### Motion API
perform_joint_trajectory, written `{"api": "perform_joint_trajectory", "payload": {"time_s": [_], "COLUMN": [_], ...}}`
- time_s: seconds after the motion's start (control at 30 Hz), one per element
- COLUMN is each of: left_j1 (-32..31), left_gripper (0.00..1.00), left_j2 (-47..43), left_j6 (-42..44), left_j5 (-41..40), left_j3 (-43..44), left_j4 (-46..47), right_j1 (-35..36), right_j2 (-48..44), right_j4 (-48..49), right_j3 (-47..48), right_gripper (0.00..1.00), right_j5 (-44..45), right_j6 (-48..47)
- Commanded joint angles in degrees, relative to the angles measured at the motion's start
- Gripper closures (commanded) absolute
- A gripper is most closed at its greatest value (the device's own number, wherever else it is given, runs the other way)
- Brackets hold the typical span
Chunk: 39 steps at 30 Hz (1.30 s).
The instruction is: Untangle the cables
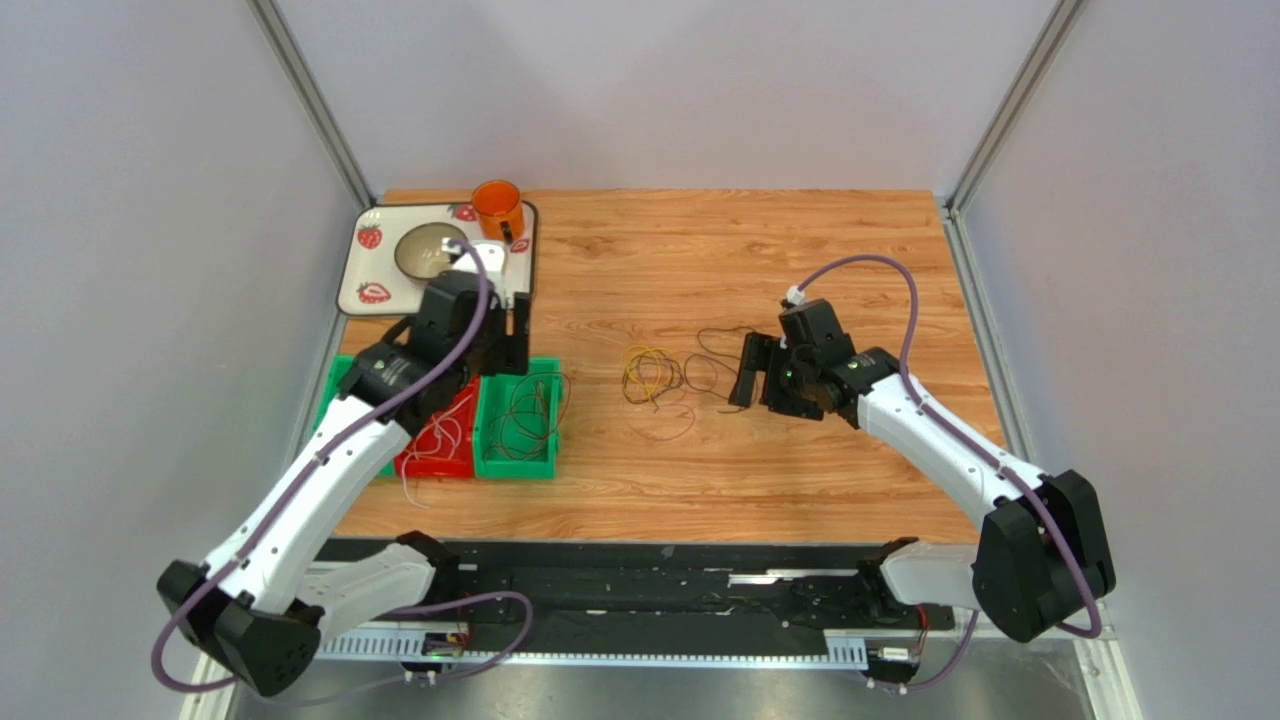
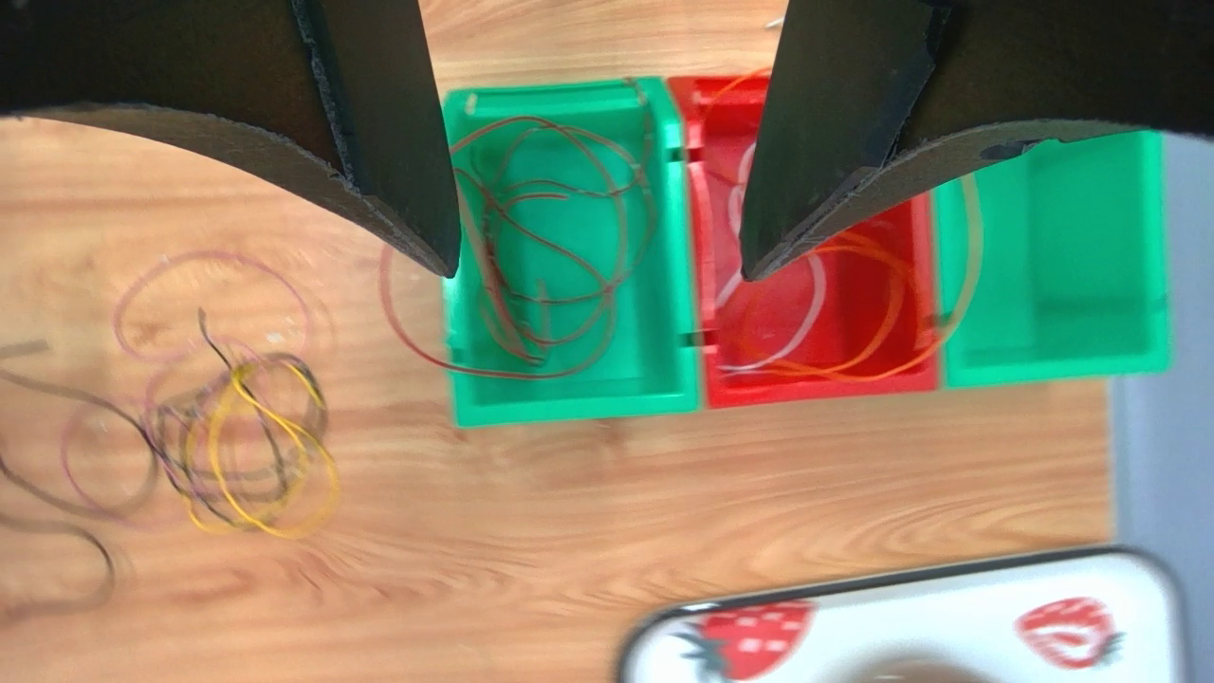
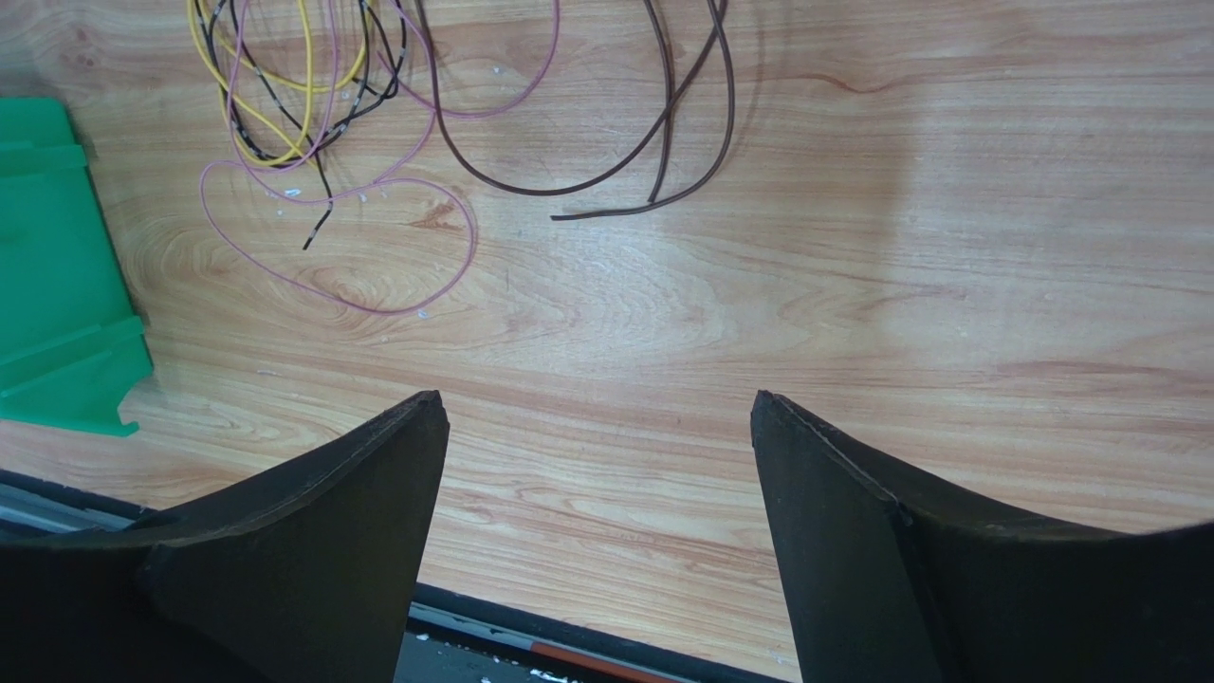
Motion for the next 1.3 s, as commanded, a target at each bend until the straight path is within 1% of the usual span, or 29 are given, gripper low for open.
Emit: {"api": "perform_joint_trajectory", "payload": {"time_s": [0.0, 0.13, 0.3, 0.43, 0.6, 0.67, 0.77, 0.83, 0.9, 0.93, 0.97, 1.1, 1.27], "left_j1": [-6.84, -9.84, -14.49, -17.66, -22.67, -25.47, -28.38, -28.74, -28.83, -28.83, -28.83, -28.83, -28.92], "left_gripper": [0.21, 0.23, 0.25, 0.25, 0.26, 0.26, 0.25, 0.23, 0.22, 0.22, 0.22, 0.22, 0.24], "left_j2": [5.99, 11.10, 18.39, 24.72, 32.72, 35.35, 38.60, 39.93, 41.43, 41.95, 43.26, 48.01, 53.81], "left_j6": [-1.54, -3.39, -3.39, -5.23, -4.36, -0.16, 7.32, 11.44, 13.04, 15.22, 15.68, 21.38, 24.64], "left_j5": [0.55, 2.30, 4.15, 3.62, 5.55, 6.69, 8.10, 9.94, 11.44, 12.05, 12.23, 13.20, 15.74], "left_j3": [2.18, 1.30, 1.29, 2.88, 4.63, 4.81, 6.04, 7.01, 7.97, 8.50, 9.20, 14.29, 19.31], "left_j4": [4.74, 9.82, 15.98, 18.27, 24.15, 26.88, 29.79, 30.67, 31.72, 31.90, 32.08, 30.33, 27.51], "right_j1": [-0.16, -0.42, -1.38, -2.09, -3.84, -5.68, -10.69, -13.59, -14.83, -15.01, -15.10, -15.45, -15.45], "right_j2": [-0.55, -1.42, -1.96, -0.90, 0.77, 1.12, 0.86, 0.51, 0.77, 1.12, 1.91, 3.66, 4.64], "right_j4": [-1.31, -2.02, -2.28, -2.37, -2.72, -3.16, -2.81, -2.28, -1.75, -1.84, -2.01, -1.58, -1.31], "right_j3": [1.90, 1.20, -0.29, -0.12, 0.85, 0.67, -0.29, -1.25, -1.35, -1.17, -1.09, -1.00, -0.56], "right_gripper": [0.17, 0.17, 0.18, 0.18, 0.17, 0.17, 0.17, 0.17, 0.17, 0.18, 0.18, 0.18, 0.18], "right_j5": [4.13, 6.95, 10.30, 10.48, 11.09, 10.92, 7.15, 3.99, 3.19, 3.19, 1.18, -1.64, -2.70], "right_j6": [-0.59, 0.02, 1.51, 2.04, 2.74, 3.71, 4.24, 3.89, 3.10, 2.84, 2.57, 2.05, 1.43]}}
